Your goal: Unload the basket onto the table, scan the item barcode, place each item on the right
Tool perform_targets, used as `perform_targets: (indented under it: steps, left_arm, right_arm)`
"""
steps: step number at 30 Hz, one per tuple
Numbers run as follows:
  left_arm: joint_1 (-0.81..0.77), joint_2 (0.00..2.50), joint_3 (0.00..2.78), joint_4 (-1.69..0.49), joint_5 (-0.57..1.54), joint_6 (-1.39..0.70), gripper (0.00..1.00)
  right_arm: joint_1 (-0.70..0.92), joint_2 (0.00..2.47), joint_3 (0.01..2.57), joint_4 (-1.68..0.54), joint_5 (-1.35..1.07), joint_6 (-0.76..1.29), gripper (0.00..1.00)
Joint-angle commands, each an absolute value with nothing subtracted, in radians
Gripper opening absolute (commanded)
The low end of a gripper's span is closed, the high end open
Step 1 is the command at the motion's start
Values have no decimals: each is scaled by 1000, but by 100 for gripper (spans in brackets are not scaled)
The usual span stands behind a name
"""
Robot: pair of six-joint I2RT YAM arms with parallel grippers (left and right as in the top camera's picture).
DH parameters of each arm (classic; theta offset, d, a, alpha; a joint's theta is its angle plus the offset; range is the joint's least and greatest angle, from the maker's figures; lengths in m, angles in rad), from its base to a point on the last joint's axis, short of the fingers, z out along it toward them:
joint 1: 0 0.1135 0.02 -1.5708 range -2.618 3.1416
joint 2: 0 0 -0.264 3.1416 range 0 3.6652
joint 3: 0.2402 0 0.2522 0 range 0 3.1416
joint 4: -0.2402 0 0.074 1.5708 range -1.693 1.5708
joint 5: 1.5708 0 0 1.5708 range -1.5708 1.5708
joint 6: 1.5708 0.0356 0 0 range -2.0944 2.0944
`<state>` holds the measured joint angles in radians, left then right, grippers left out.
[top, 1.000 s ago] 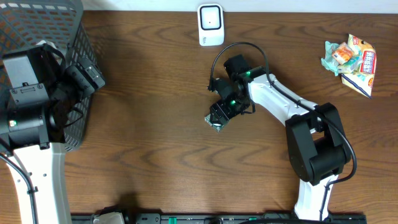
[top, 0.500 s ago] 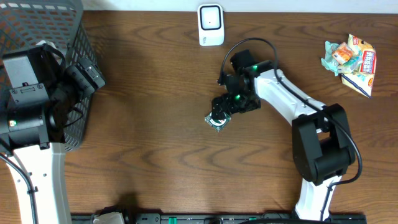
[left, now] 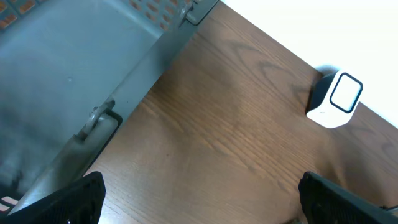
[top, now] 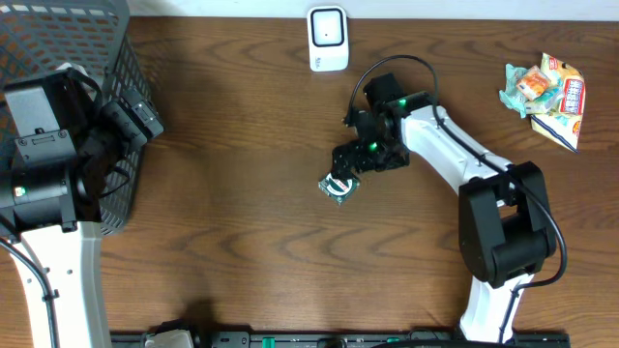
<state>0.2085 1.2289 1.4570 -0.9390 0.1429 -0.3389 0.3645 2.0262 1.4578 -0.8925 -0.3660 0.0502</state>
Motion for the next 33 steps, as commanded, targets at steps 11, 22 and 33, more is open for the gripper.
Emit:
perform_targets:
  steps: [11, 22, 33]
  left_arm:
    - [213, 1229, 1458, -942, 133, -326, 98]
    - [213, 1229, 1458, -942, 133, -326, 98]
    - [213, 1229, 1458, -942, 133, -326, 97]
  right_arm:
    - [242, 1998, 1475, -890, -342, 343, 99]
    - [264, 1998, 1475, -914, -342, 385, 96]
    - [312, 1998, 1469, -961, -349, 371, 91]
